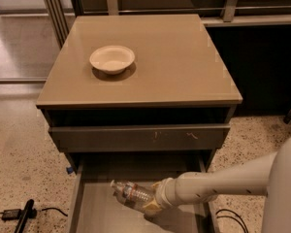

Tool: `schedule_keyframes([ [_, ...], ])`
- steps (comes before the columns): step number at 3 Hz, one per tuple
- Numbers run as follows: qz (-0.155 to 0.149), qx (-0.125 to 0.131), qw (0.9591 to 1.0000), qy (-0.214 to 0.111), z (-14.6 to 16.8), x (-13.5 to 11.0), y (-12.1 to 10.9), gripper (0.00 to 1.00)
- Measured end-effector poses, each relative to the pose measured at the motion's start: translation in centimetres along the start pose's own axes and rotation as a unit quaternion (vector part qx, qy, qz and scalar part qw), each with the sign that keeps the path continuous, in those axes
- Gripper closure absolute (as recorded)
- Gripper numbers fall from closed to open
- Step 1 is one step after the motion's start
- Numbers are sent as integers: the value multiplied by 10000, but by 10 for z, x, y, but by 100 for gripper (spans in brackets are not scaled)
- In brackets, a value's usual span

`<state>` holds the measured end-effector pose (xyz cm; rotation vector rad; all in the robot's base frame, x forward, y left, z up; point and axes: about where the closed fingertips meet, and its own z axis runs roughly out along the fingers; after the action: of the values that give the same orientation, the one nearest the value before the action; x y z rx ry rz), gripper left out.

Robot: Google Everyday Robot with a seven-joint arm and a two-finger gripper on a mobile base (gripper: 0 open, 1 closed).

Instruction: Pick water bottle from middle drawer and place on counter

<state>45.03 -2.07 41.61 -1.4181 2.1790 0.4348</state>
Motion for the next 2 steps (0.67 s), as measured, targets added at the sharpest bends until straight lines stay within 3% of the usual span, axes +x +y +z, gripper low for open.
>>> schedule_keyframes([
  [1, -276, 72, 9995, -140, -39, -40, -39, 100],
  [2, -426, -108, 9990, 67, -82, -47, -47, 100],
])
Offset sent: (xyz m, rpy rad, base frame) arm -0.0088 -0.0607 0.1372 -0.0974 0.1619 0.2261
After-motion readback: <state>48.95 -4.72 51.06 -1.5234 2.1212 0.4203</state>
